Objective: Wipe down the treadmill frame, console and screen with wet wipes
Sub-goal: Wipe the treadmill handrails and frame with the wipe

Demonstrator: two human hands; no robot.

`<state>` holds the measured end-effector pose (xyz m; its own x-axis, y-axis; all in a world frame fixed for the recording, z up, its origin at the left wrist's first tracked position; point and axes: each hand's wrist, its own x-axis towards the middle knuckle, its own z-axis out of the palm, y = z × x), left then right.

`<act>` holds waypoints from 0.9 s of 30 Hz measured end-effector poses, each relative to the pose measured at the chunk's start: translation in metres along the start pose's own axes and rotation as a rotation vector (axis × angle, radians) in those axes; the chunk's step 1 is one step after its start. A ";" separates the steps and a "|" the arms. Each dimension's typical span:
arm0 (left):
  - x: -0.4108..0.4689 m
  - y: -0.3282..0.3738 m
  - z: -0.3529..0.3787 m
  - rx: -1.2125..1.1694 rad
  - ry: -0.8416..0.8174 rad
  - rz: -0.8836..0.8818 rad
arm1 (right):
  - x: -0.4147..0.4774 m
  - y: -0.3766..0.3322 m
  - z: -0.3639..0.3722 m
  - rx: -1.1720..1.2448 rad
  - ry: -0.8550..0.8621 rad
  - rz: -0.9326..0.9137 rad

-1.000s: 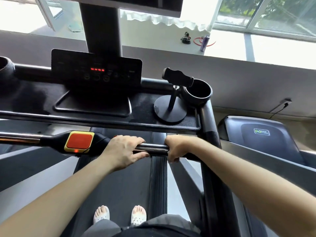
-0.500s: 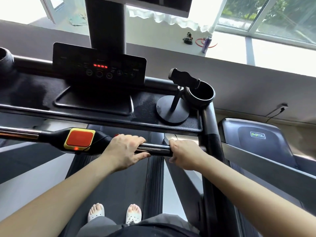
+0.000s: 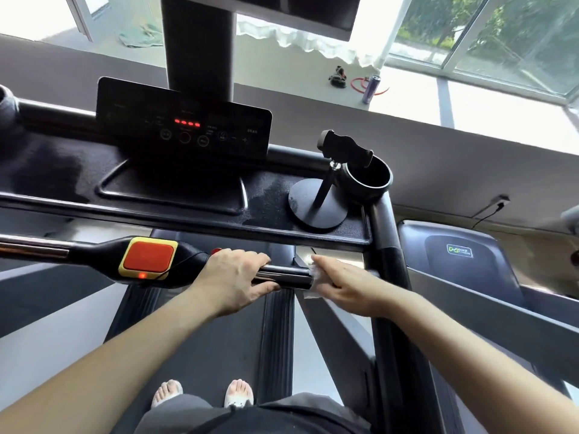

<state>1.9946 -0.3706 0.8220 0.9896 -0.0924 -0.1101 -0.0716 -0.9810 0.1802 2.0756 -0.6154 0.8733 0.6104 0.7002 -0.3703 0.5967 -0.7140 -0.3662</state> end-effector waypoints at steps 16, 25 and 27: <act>-0.022 -0.049 0.000 0.105 0.224 0.087 | -0.004 -0.015 0.045 -0.151 0.728 -0.020; -0.030 -0.051 0.012 -0.030 0.262 0.044 | 0.013 -0.028 0.042 0.233 0.577 0.035; -0.030 -0.052 0.011 -0.049 0.241 0.038 | 0.026 -0.040 0.041 0.286 0.532 0.016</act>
<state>1.9674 -0.3185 0.8047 0.9879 -0.0803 0.1328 -0.1092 -0.9676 0.2278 2.0464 -0.5684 0.8430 0.8388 0.5395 0.0730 0.4668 -0.6439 -0.6062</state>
